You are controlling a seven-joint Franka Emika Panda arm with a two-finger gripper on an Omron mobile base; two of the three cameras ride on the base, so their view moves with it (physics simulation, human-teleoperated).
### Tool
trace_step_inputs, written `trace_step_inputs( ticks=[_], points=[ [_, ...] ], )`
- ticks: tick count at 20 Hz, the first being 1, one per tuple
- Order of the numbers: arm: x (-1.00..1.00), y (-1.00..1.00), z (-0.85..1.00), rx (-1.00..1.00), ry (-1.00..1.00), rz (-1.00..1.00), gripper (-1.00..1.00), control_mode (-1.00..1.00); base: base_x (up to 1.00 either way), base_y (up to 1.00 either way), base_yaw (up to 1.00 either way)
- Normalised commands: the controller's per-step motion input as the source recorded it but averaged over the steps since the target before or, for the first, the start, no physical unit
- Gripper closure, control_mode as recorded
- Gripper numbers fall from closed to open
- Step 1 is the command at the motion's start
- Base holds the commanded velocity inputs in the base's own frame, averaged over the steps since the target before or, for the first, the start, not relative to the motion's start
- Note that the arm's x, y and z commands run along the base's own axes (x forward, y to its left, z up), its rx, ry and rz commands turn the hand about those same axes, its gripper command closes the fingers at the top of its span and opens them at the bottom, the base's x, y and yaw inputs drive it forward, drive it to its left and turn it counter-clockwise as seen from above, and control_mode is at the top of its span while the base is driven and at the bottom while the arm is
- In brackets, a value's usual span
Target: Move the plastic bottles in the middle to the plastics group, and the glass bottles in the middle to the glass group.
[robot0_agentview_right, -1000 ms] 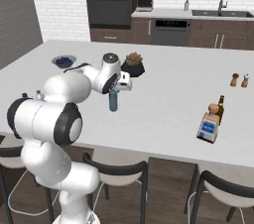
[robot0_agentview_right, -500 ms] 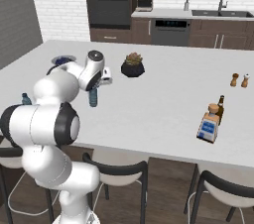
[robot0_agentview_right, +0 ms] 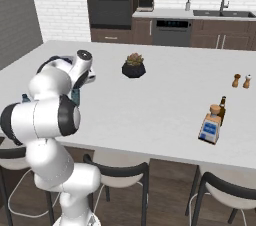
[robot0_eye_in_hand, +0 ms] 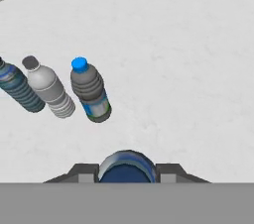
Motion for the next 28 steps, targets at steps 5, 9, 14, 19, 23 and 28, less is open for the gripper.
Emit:
trace_step_inputs(
  ticks=[5,9,14,19,23,28],
  points=[
    [0.0,0.65,-0.02,-0.05,0.0,0.16,1.0,-1.0,0.0,0.0,0.0],
    [0.0,0.45,-0.14,-0.04,0.09,0.02,1.0,-1.0,0.0,0.0,0.0],
    [0.18,0.11,-0.21,-0.03,0.04,0.0,1.0,-1.0,0.0,0.0,0.0],
    [0.45,0.1,-0.07,-0.07,0.06,0.0,1.0,-1.0,0.0,0.0,0.0],
    [0.43,0.01,0.0,-0.07,0.11,0.0,1.0,-1.0,0.0,0.0,0.0],
    [0.37,0.09,-0.06,-0.04,0.12,0.0,1.0,-1.0,0.0,0.0,0.0]
  ],
)
